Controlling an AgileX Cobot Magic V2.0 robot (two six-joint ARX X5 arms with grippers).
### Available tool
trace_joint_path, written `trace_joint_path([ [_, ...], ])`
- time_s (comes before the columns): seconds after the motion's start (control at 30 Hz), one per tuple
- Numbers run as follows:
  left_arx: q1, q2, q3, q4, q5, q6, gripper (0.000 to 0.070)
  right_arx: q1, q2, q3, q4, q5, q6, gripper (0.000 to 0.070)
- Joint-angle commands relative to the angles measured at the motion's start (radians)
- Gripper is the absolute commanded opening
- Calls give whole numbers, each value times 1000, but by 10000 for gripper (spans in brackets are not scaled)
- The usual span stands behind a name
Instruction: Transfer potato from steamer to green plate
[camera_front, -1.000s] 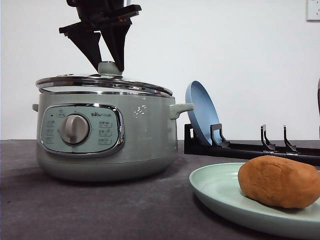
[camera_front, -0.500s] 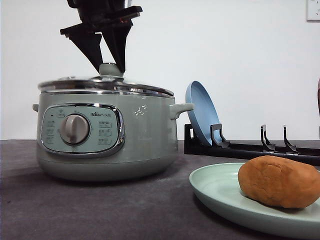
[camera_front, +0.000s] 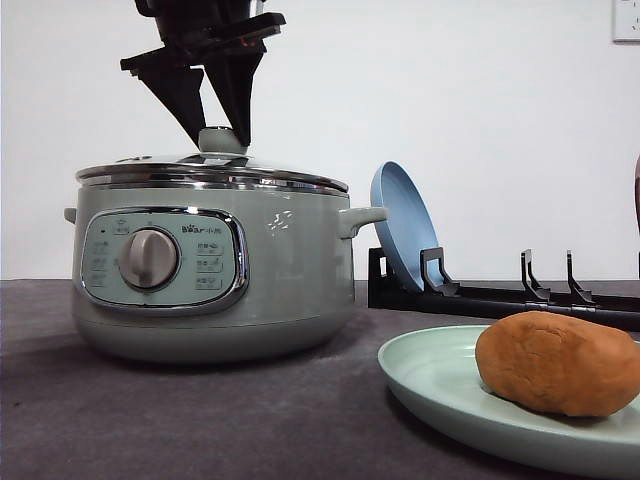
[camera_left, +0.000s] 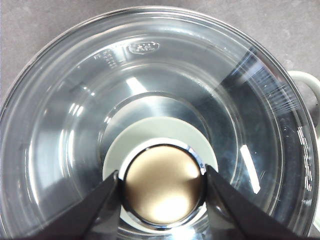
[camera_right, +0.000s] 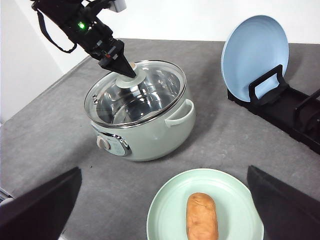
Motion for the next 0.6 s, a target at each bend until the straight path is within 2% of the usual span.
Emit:
trace_joint_path([
  [0.0,-2,35,20,-16,-3,-19,15,4,5,16,8,1,3,700],
  [0.2,-2,35,20,40,-4,-2,15,4,5,16,7,0,3,700],
  [0.57,-2,34,20,33,-4,18,15,4,5,16,6,0,3,700],
])
